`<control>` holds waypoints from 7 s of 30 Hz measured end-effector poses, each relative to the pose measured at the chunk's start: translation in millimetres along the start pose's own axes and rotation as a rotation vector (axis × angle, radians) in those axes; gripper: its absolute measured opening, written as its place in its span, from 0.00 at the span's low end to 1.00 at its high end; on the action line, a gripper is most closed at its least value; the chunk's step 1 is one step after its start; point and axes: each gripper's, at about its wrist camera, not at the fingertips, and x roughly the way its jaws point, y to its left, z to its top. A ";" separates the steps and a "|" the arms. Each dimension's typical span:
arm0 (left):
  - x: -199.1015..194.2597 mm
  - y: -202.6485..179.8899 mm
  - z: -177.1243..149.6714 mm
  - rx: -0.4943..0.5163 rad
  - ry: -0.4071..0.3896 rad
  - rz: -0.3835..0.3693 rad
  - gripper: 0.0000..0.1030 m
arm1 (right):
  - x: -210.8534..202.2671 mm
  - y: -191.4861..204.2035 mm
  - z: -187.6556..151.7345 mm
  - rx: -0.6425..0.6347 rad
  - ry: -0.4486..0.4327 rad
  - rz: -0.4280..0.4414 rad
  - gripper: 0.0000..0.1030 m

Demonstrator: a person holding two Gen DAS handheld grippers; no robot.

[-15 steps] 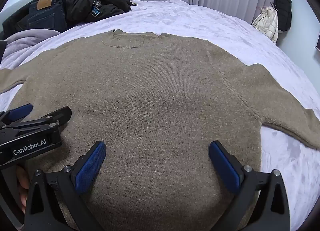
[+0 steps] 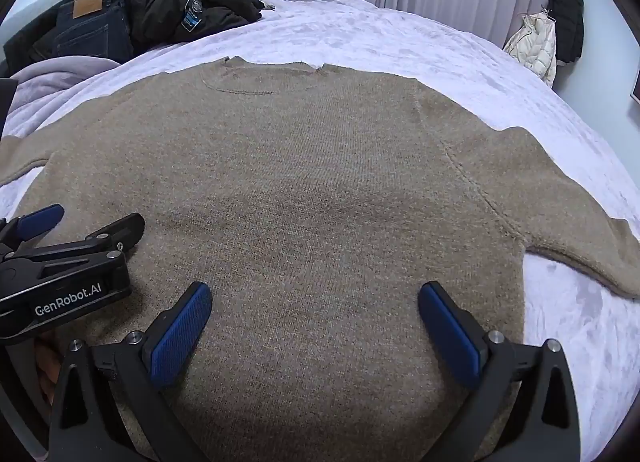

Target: Fold small clothes

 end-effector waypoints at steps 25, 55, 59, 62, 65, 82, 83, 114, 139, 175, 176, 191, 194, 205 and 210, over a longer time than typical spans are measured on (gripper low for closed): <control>-3.9 0.2 -4.7 -0.002 -0.009 0.001 1.00 | -1.8 0.7 -0.3 0.003 -0.003 0.006 1.00; -5.3 -0.9 -3.9 0.001 -0.011 0.005 1.00 | -3.3 1.9 -1.5 -0.007 0.004 -0.007 1.00; -5.1 -2.7 -3.0 0.007 -0.005 0.014 1.00 | -1.7 3.5 -0.4 -0.016 0.018 -0.018 1.00; -8.4 -6.1 4.8 0.023 0.032 0.037 1.00 | -1.2 4.4 1.9 -0.021 0.039 -0.019 1.00; -35.1 -14.2 15.0 0.040 -0.002 0.010 1.00 | -10.8 0.5 8.9 -0.039 0.074 -0.002 1.00; -24.4 -188.3 63.9 0.138 0.158 -0.271 1.00 | -103.0 -377.6 -66.1 0.790 -0.121 -0.106 0.99; -19.4 -197.2 62.9 0.144 0.162 -0.274 1.00 | -101.9 -402.1 -77.0 0.845 -0.123 -0.103 0.97; -1.7 -284.7 84.0 0.255 0.148 -0.315 1.00 | -72.0 -458.8 -110.7 0.832 -0.263 -0.090 0.06; -2.6 -229.9 28.4 0.234 0.132 -0.215 1.00 | -58.6 -451.7 -91.0 0.770 -0.206 -0.155 0.06; -33.2 231.1 28.9 -0.411 0.015 -0.267 1.00 | 62.9 175.8 138.6 -0.085 0.027 0.055 0.14; -32.6 231.4 28.2 -0.420 0.012 -0.280 1.00 | 66.5 183.5 139.9 -0.110 0.051 0.072 0.29; -38.6 112.1 73.1 -0.213 0.037 -0.382 1.00 | -8.9 7.0 121.8 -0.013 0.017 -0.136 0.79; -27.7 46.9 89.2 -0.071 0.074 -0.480 1.00 | 26.6 -31.7 82.3 0.065 0.160 -0.155 0.79; 7.7 13.0 48.5 0.114 0.075 -0.249 1.00 | 36.0 -38.5 54.2 0.094 0.029 -0.106 0.86; -1.3 32.7 64.9 -0.015 0.044 -0.269 1.00 | 22.6 -40.6 72.5 0.074 0.045 -0.051 0.87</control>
